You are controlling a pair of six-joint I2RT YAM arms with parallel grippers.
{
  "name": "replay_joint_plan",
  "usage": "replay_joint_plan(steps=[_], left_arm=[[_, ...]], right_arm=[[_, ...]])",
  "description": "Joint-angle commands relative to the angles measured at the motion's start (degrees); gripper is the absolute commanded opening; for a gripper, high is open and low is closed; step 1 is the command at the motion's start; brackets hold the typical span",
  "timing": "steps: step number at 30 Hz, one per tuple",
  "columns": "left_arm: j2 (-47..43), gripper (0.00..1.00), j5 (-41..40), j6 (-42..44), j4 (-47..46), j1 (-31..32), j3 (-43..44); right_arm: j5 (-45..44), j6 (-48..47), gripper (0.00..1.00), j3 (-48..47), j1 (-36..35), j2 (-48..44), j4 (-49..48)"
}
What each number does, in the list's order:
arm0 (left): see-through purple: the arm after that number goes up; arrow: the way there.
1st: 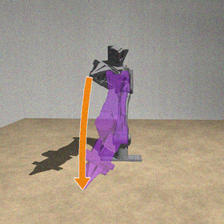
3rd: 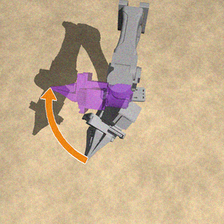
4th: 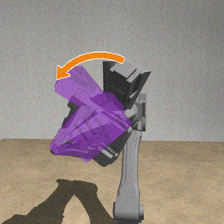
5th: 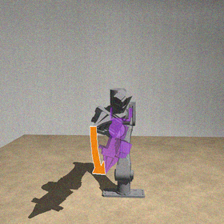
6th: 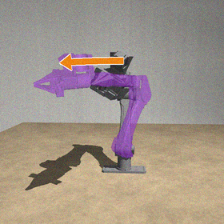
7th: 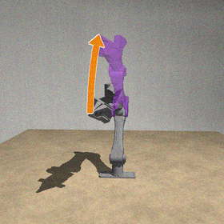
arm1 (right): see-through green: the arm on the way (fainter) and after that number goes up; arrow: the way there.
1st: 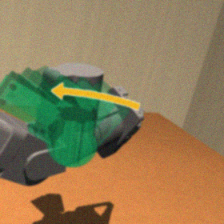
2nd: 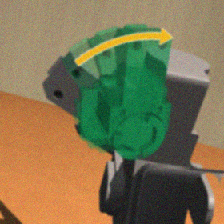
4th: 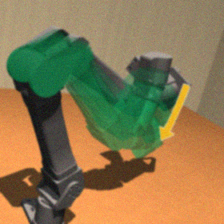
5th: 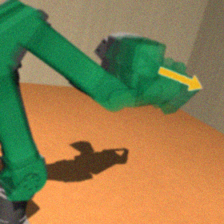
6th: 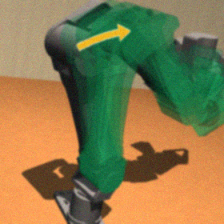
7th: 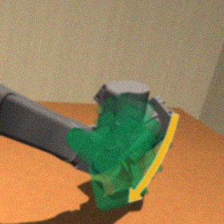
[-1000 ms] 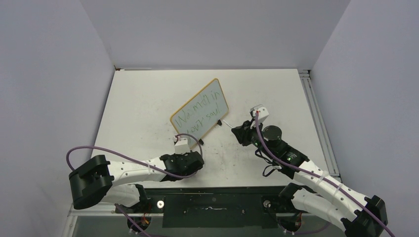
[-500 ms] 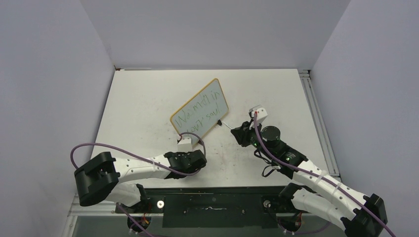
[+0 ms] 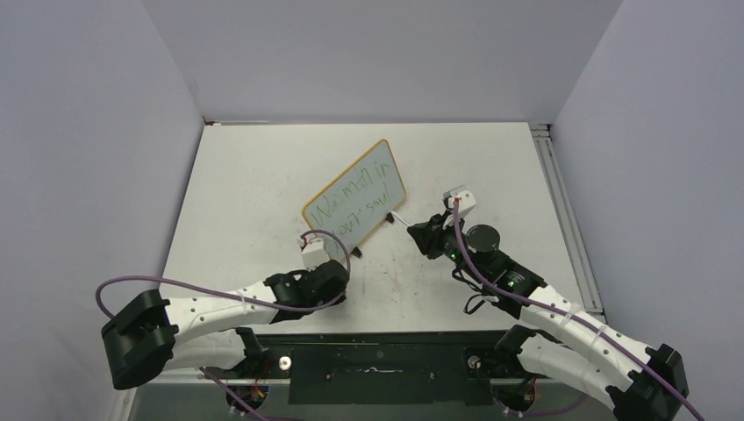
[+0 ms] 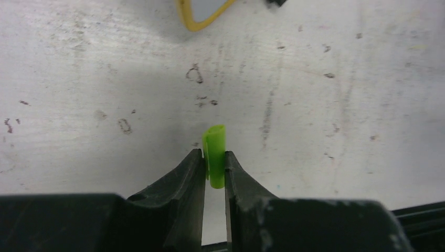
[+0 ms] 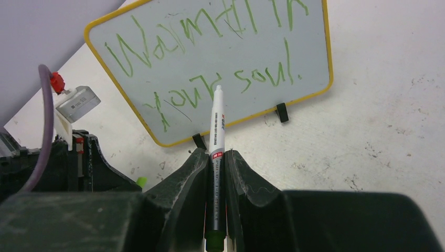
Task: Write a sentence on the whiteboard
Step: Close the whiteboard marker at the center of the board.
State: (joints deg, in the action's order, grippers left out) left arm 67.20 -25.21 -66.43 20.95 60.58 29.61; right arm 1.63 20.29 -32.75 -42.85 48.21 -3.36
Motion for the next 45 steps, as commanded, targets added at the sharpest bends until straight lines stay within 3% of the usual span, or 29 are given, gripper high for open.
replay_joint_plan(steps=[1, 7, 15, 26, 35, 45], left_arm=[[-6.22, 0.0, -1.35, -0.48, -6.79, -0.25, 2.07], [-13.84, 0.0, -2.58, 2.45, -13.77, -2.94, 4.97], [-13.6, 0.0, 7.31, 8.81, -30.85, -14.39, 13.08], [-10.37, 0.0, 10.73, -4.57, -52.87, -21.18, 10.22], [-12.03, 0.0, 13.49, -8.14, -54.49, -22.21, 7.75], [-11.86, 0.0, 15.8, -8.44, -53.94, -22.68, 8.05]], right_arm=[[-0.93, 1.0, 0.05, -0.28, -0.85, -0.04, -6.92], [-0.93, 3.2, 0.05, 0.15, -2.11, -2.35, -12.36], [-4.29, 4.01, 0.05, 0.28, -5.88, -2.39, -22.69], [-23.37, -6.96, 0.05, -1.45, -26.18, 1.84, -28.77], [-31.06, -8.91, 0.05, -0.54, -29.99, 5.3, -35.66], [-31.19, -12.79, 0.05, -3.72, -30.18, 9.66, -38.56]])
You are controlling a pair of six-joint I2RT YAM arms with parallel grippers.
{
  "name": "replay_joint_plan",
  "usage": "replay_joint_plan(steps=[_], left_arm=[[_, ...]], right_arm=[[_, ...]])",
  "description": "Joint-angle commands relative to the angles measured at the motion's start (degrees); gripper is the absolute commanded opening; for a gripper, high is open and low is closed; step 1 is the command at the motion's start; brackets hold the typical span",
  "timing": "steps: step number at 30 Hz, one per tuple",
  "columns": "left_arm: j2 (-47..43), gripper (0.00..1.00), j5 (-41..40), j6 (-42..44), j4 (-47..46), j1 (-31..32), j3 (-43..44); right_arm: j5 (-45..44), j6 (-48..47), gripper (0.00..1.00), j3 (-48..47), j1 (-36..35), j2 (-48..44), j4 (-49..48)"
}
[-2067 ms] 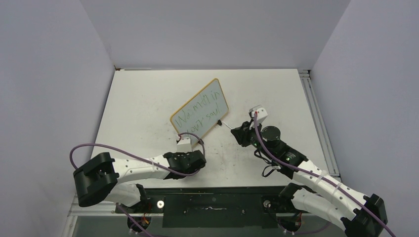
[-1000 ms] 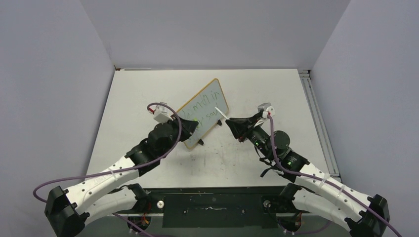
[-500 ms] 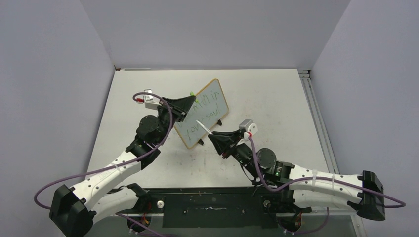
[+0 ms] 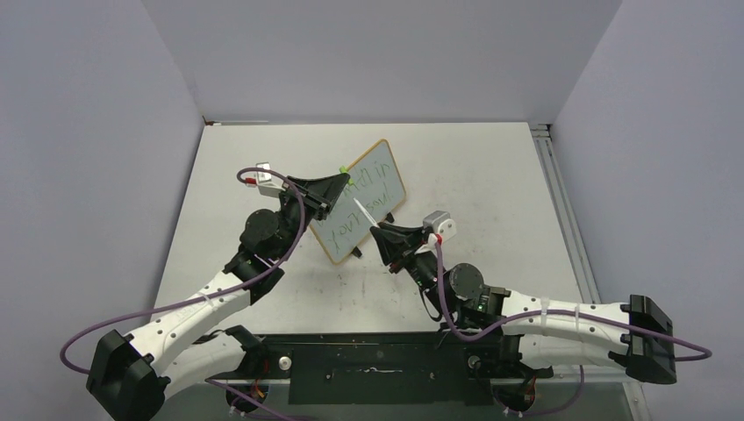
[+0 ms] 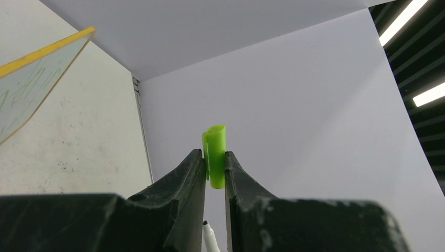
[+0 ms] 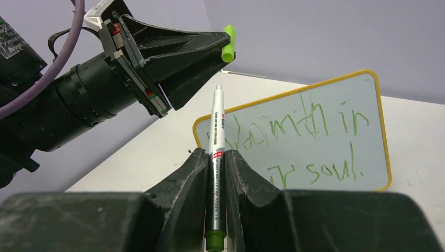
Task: Write a sentence on the whiteboard
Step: Close the whiteboard marker at the center of the board.
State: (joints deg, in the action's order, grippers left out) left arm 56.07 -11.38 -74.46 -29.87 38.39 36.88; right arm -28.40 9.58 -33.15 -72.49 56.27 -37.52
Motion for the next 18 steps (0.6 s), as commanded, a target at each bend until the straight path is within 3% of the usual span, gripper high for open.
replay_joint_plan(steps=[1, 18], left_arm=[[-0.59, 0.0, 2.19, -0.38, -3.09, -0.61, 0.88], [1.33, 0.0, 4.23, -0.95, -3.42, -0.86, 1.17]], right_arm=[[-1.2, -2.22, 0.05, -3.48, -0.53, 1.94, -4.55], [-4.45, -4.46, 0.05, -2.98, -0.49, 2.62, -7.98]])
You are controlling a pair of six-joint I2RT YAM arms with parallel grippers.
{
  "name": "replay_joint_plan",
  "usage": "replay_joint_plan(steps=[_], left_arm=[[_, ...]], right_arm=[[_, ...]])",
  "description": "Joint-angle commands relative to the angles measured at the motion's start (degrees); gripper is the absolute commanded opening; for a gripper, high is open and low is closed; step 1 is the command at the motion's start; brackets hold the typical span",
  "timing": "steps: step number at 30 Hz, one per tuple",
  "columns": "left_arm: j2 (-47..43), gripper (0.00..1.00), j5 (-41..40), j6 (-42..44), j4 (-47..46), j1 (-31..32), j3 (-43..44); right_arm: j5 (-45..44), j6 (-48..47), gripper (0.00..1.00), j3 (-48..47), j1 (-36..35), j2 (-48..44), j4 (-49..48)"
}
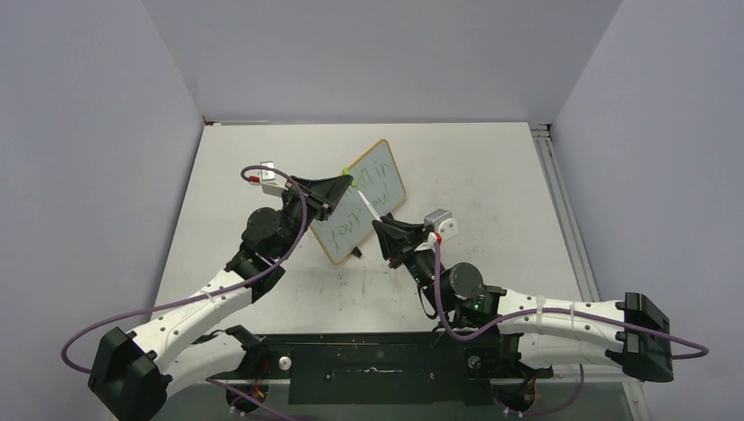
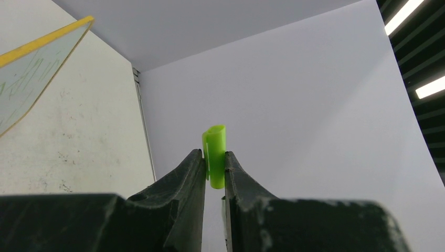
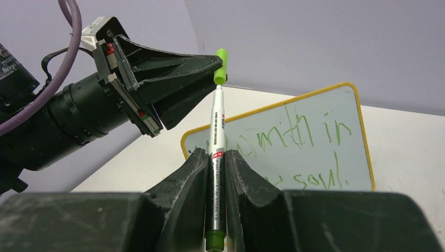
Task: Write a sentence on the whiteboard
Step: Close the whiteboard marker at the center of the board.
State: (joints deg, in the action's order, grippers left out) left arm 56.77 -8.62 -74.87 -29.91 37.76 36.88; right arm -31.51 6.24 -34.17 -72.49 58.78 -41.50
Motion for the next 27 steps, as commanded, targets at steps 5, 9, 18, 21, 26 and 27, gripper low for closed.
replay_joint_plan(steps=[5, 9, 18, 21, 26, 27], left_arm=[[1.27, 0.0, 2.26, -0.71, -3.65, -0.25, 1.52], [1.41, 0.0, 2.55, -0.84, -3.93, -0.27, 1.61], [1.32, 0.0, 2.81, -1.24, -4.27, -0.23, 1.7], [1.47, 0.0, 2.9, -1.49, -4.67, -0.23, 1.62], [1.83, 0.0, 3.59, -2.21, -5.69, -0.14, 1.38], [1.78, 0.0, 3.69, -2.41, -5.9, -0.12, 1.17]], right_arm=[[-1.48, -1.37, 0.05, -2.03, -0.43, 0.39, -4.01], [-1.59, -1.41, 0.05, -1.95, -0.46, 0.54, -3.96], [-1.98, -1.32, 0.05, -1.95, -0.39, 0.99, -4.08], [-1.96, -1.32, 0.05, -2.03, -0.38, 1.3, -4.01], [-2.14, -1.4, 0.05, -2.19, -0.38, 1.68, -4.03], [-2.24, -1.48, 0.05, -2.13, -0.4, 1.71, -4.15]])
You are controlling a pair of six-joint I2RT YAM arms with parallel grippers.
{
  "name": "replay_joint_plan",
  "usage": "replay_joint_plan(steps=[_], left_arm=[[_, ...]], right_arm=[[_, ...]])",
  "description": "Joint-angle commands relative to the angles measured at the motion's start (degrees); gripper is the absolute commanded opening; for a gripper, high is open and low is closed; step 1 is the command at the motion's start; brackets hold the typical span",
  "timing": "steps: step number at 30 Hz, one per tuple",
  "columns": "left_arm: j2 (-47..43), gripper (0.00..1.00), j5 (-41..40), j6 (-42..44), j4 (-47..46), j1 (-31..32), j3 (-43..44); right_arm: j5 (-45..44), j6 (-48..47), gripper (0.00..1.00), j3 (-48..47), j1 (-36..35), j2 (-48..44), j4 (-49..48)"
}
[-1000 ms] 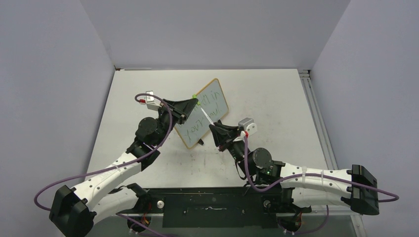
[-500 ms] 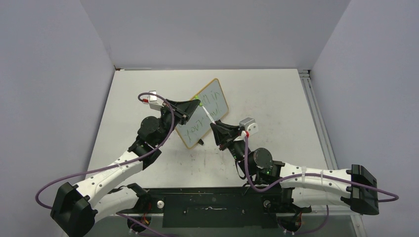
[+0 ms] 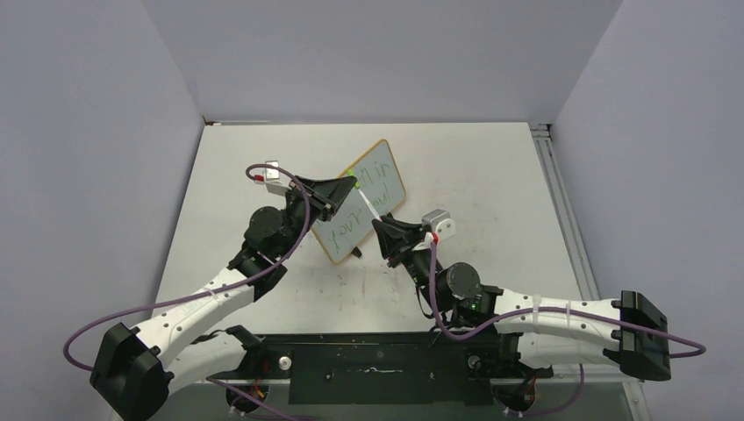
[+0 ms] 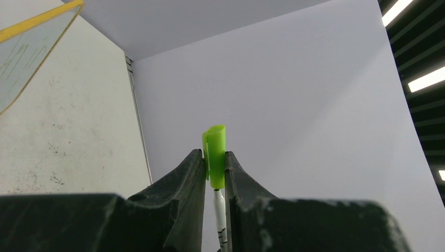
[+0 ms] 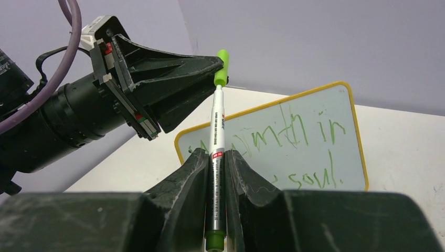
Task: Write a sentence on the whiteboard
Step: Close the whiteboard marker at the center of the board.
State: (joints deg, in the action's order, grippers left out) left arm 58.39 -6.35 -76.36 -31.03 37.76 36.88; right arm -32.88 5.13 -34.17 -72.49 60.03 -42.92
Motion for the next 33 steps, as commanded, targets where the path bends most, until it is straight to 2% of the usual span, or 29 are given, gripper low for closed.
replay_joint_plan(steps=[1, 33], left_arm=[[0.15, 0.0, 1.43, -0.98, -4.83, -0.06, 1.11], [1.17, 0.0, 0.49, -1.63, -5.84, 0.47, -0.41]], right_arm=[[-0.96, -0.46, 0.05, -2.13, -0.39, 0.44, -2.85], [-0.54, -1.43, 0.05, -1.53, -0.41, 0.2, -3.89]])
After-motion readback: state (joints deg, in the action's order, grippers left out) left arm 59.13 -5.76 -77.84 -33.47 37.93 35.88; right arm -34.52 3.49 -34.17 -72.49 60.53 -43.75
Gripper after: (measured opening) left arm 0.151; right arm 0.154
